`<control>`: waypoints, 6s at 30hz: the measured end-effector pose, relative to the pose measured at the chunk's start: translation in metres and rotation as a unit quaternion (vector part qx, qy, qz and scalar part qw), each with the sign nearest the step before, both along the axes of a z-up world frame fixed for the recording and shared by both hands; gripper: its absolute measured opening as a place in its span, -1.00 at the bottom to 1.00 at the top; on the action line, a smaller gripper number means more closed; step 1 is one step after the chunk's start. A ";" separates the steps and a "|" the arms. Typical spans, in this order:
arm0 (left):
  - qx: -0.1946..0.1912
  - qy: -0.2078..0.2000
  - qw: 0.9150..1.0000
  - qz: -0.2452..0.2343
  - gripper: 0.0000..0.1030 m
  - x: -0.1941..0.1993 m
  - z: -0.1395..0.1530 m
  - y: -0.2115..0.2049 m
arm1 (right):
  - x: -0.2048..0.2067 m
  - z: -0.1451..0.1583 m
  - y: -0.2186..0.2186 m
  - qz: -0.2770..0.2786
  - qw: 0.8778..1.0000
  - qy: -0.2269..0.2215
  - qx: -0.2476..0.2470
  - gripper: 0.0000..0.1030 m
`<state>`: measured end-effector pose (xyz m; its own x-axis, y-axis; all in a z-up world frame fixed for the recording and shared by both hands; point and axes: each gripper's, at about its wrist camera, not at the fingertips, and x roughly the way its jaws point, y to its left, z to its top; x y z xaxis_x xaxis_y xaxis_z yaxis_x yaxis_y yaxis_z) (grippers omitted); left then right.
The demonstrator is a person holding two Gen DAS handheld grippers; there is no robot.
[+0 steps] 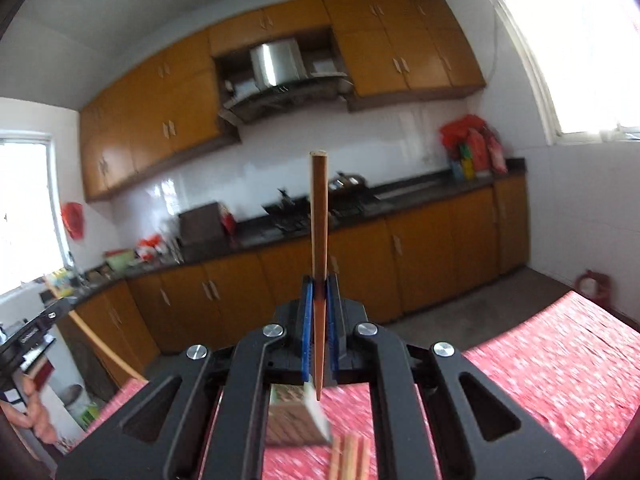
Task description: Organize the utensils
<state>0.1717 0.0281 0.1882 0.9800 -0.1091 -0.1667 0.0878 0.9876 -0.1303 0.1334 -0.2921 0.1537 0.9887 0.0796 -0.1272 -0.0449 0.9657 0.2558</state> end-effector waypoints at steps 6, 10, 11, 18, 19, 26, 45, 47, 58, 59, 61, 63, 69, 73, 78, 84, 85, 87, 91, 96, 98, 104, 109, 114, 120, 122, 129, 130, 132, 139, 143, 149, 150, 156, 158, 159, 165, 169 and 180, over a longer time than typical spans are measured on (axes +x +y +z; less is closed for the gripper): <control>-0.034 -0.022 0.999 -0.034 -0.85 0.026 0.008 -0.033 | 0.031 -0.004 0.021 0.021 1.000 -0.002 -0.005 -0.86; -0.043 0.002 0.998 -0.047 -0.85 0.054 -0.014 -0.054 | 0.056 -0.025 0.029 0.024 0.999 0.034 -0.016 -0.86; -0.042 0.011 0.998 -0.050 -0.85 0.060 -0.020 -0.058 | 0.058 -0.031 0.031 0.025 0.999 0.043 -0.016 -0.86; -0.025 0.074 0.995 -0.059 -0.85 0.085 -0.063 -0.071 | 0.062 -0.053 0.033 0.032 0.996 0.077 -0.021 -0.85; -0.022 0.074 0.995 -0.057 -0.84 0.084 -0.064 -0.071 | 0.060 -0.053 0.032 0.033 0.996 0.077 -0.020 -0.84; -0.029 0.054 0.997 -0.046 -0.47 0.063 -0.051 -0.055 | 0.032 -0.039 0.025 0.027 0.998 0.049 -0.014 -0.29; 0.014 0.247 0.969 0.005 -0.29 -0.020 -0.212 0.021 | 0.000 -0.225 0.011 0.034 0.941 0.337 -0.001 -0.70; 0.015 0.264 0.964 -0.002 -0.29 -0.025 -0.229 0.019 | -0.001 -0.234 0.020 0.043 0.937 0.347 -0.005 -0.70; 0.027 0.308 0.950 -0.053 -0.30 -0.035 -0.260 -0.016 | -0.001 -0.256 0.029 0.031 0.928 0.367 -0.059 -0.85; 0.027 0.311 0.948 -0.056 -0.31 -0.035 -0.263 -0.017 | -0.001 -0.254 0.027 0.023 0.928 0.367 -0.059 -0.85; 0.027 0.317 0.946 -0.062 -0.37 -0.036 -0.265 -0.021 | -0.001 -0.253 0.021 0.010 0.928 0.368 -0.050 -0.85; 0.032 0.323 0.943 -0.066 -0.46 -0.037 -0.269 -0.025 | 0.000 -0.254 0.017 0.009 0.929 0.368 -0.044 -0.85; 0.051 0.340 0.936 -0.076 -0.59 -0.038 -0.282 -0.037 | -0.005 -0.253 0.016 0.008 0.930 0.364 -0.056 -0.85; 0.063 0.347 0.933 -0.071 -0.72 -0.038 -0.289 -0.041 | -0.003 -0.253 0.018 0.009 0.930 0.363 -0.058 -0.85; 0.067 0.346 0.935 -0.049 -0.84 -0.034 -0.289 -0.033 | -0.006 -0.253 0.019 0.013 0.930 0.363 -0.057 -0.85; 0.067 0.350 0.934 -0.008 -0.84 -0.017 -0.289 -0.007 | -0.007 -0.253 0.021 0.013 0.930 0.360 -0.070 -0.85; 0.066 0.351 0.934 0.001 -0.84 -0.014 -0.289 -0.002 | -0.005 -0.253 0.019 0.009 0.930 0.359 -0.070 -0.85; 0.061 0.353 0.933 0.021 -0.84 -0.007 -0.289 0.012 | -0.001 -0.253 0.014 0.000 0.931 0.360 -0.070 -0.85; 0.054 0.351 0.934 0.037 -0.83 0.001 -0.289 0.028 | 0.009 -0.253 -0.003 -0.027 0.930 0.360 -0.068 -0.85; 0.038 0.349 0.936 0.032 -0.82 0.002 -0.290 0.035 | 0.011 -0.255 -0.011 -0.031 0.931 0.359 -0.059 -0.84; 0.034 0.348 0.936 0.030 -0.81 0.002 -0.290 0.037 | 0.011 -0.255 -0.010 -0.033 0.931 0.359 -0.062 -0.84; 0.025 0.350 0.936 0.028 -0.80 0.001 -0.289 0.040 | 0.011 -0.256 -0.010 -0.031 0.931 0.359 -0.059 -0.84; 0.035 0.350 0.936 0.027 -0.73 0.002 -0.290 0.035 | 0.011 -0.256 -0.010 -0.033 0.931 0.359 -0.062 -0.83; 0.043 0.350 0.935 0.025 -0.68 0.004 -0.291 0.031 | 0.011 -0.256 -0.010 -0.032 0.931 0.359 -0.060 -0.83; 0.042 0.350 0.935 0.025 -0.68 0.005 -0.290 0.029 | 0.011 -0.255 -0.011 -0.032 0.931 0.359 -0.059 -0.83; 0.042 0.350 0.935 0.025 -0.68 0.005 -0.290 0.030 | 0.011 -0.255 -0.011 -0.032 0.931 0.359 -0.059 -0.83; 0.037 0.350 0.936 0.023 -0.68 0.006 -0.290 0.030 | 0.011 -0.255 -0.011 -0.032 0.931 0.359 -0.059 -0.83; 0.036 0.350 0.936 0.021 -0.68 0.006 -0.291 0.031 | 0.011 -0.255 -0.011 -0.032 0.931 0.359 -0.060 -0.83; 0.050 0.350 0.935 0.015 -0.68 0.005 -0.290 0.030 | 0.009 -0.255 -0.010 -0.032 0.931 0.359 -0.064 -0.83; 0.068 0.351 0.934 0.015 -0.83 -0.006 -0.288 0.029 | 0.001 -0.254 -0.013 -0.021 0.932 0.357 -0.053 -0.84; 0.074 0.352 0.933 0.013 -0.85 -0.006 -0.285 0.030 | -0.002 -0.248 -0.015 -0.020 0.935 0.351 -0.053 -0.85; 0.061 0.298 0.952 0.011 -0.85 -0.018 -0.248 0.035 | -0.018 -0.208 -0.024 -0.030 0.956 0.289 -0.040 -0.85; 0.058 0.283 0.957 0.009 -0.85 -0.021 -0.237 0.034 | -0.019 -0.203 -0.025 -0.032 0.958 0.282 -0.040 -0.85; 0.030 0.204 0.978 0.002 -0.85 -0.032 -0.179 0.035 | -0.029 -0.163 -0.027 -0.037 0.974 0.221 -0.041 -0.85; 0.022 0.187 0.982 0.001 -0.85 -0.033 -0.165 0.036 | -0.031 -0.156 -0.027 -0.036 0.976 0.209 -0.043 -0.85; 0.019 0.178 0.984 -0.001 -0.85 -0.034 -0.158 0.035 | -0.031 -0.152 -0.026 -0.036 0.977 0.204 -0.044 -0.85; 0.032 0.157 0.987 -0.002 -0.85 -0.028 -0.137 0.028 | -0.026 -0.140 -0.023 -0.033 0.981 0.186 -0.040 -0.86; 0.029 0.143 0.989 -0.021 -0.85 -0.029 -0.115 0.022 | -0.025 -0.115 -0.022 -0.020 0.987 0.156 -0.029 -0.86; -0.002 0.060 0.993 -0.102 -0.85 -0.037 -0.033 -0.020 | -0.024 -0.020 0.000 0.069 0.996 0.044 0.016 -0.86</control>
